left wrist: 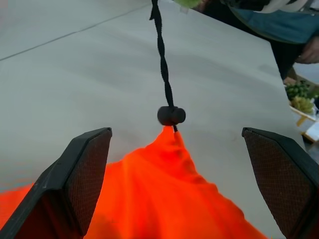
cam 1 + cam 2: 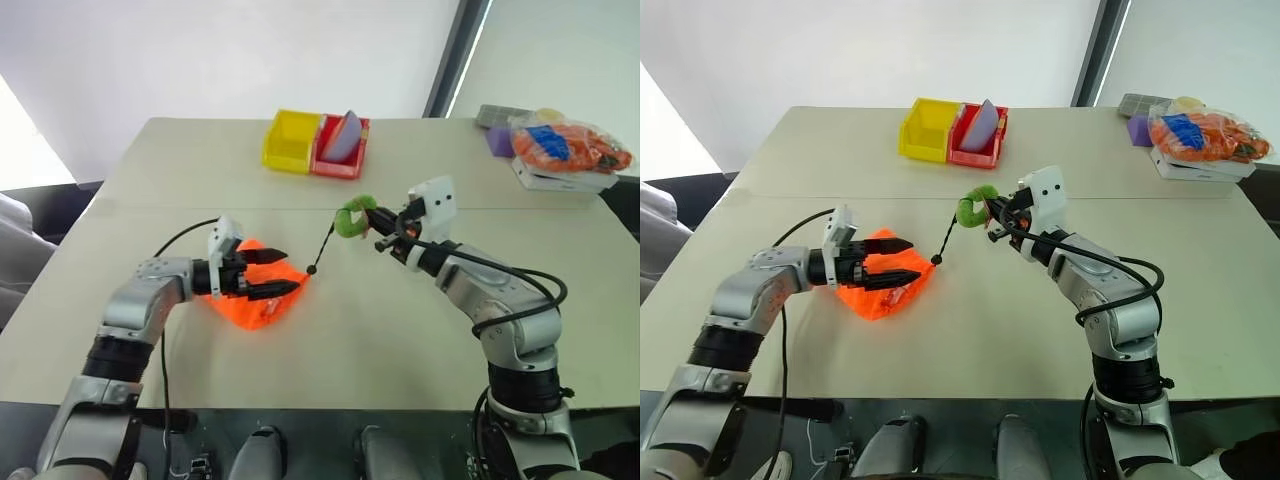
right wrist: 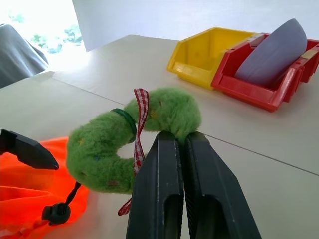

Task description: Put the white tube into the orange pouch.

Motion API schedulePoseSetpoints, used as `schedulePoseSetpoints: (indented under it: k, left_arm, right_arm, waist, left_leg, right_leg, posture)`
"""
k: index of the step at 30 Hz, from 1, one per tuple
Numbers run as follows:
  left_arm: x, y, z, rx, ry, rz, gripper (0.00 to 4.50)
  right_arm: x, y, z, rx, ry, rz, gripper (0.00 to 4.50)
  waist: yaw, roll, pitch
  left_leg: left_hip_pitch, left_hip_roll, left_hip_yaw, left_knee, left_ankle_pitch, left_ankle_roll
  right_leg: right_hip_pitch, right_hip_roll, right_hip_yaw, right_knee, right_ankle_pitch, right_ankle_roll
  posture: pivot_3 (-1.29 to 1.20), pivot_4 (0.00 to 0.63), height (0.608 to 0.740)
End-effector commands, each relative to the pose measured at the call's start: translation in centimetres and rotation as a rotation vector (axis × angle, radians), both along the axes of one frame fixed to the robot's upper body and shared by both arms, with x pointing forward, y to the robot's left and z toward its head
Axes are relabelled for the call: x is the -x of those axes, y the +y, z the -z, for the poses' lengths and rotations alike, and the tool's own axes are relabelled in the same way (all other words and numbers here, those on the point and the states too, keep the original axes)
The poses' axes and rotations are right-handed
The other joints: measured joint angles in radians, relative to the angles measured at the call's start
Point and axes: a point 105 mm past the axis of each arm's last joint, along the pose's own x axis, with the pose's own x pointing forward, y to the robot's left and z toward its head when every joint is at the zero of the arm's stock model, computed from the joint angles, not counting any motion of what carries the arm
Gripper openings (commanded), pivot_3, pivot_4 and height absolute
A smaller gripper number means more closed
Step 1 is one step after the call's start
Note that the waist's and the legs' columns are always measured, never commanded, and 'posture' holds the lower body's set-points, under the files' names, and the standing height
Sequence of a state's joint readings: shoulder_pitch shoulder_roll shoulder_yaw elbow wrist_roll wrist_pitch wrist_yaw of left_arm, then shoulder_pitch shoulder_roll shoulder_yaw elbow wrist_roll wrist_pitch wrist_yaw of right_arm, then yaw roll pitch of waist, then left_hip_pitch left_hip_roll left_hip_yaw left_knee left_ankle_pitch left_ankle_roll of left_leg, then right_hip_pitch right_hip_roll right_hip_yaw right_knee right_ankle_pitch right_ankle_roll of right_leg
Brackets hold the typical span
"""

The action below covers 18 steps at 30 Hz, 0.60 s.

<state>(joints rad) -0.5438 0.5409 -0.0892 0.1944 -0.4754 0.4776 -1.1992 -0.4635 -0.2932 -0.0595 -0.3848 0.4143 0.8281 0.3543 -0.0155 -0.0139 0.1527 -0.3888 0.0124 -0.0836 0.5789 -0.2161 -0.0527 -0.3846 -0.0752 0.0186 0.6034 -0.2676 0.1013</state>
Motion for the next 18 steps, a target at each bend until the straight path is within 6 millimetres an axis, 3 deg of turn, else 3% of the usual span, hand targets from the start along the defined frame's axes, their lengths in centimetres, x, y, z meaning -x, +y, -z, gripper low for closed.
schedulePoseSetpoints:
  k: [1, 10, 18]
  left_arm:
    - [-0.8, -1.0, -0.4, 0.002, -0.014, 0.036, 4.47]
    - [-1.6, -2.0, -0.7, 0.049, 0.048, 0.108, 4.47]
    - [-1.2, -2.1, -0.1, 0.028, 0.092, 0.156, 4.47]
  right_arm:
    - [0.1, 0.4, -1.4, -0.008, -0.057, -0.012, 0.00]
    - [0.1, 0.3, -1.3, 0.004, -0.060, 0.003, 0.00]
    - [0.8, -2.2, -0.5, -0.010, -0.074, 0.050, 0.00]
  waist:
    - [0.001, 0.000, 0.000]
    - [-0.004, 0.000, 0.000]
    - [-0.001, 0.000, 0.000]
  left_leg:
    - [0.000, 0.000, 0.000, 0.000, 0.000, 0.000]
    - [0.000, 0.001, 0.000, 0.000, 0.000, 0.000]
    - [0.000, 0.002, -0.001, 0.001, 0.000, 0.000]
  right_leg:
    - [0.000, 0.000, 0.000, 0.000, 0.000, 0.000]
    - [-0.002, 0.002, 0.001, 0.003, 0.002, 0.003]
    - [-0.004, 0.004, 0.001, 0.009, 0.000, 0.001]
  posture:
    - [0.00, 0.150, 0.740]
    - [0.00, 0.150, 0.740]
    - [0.00, 0.150, 0.740]
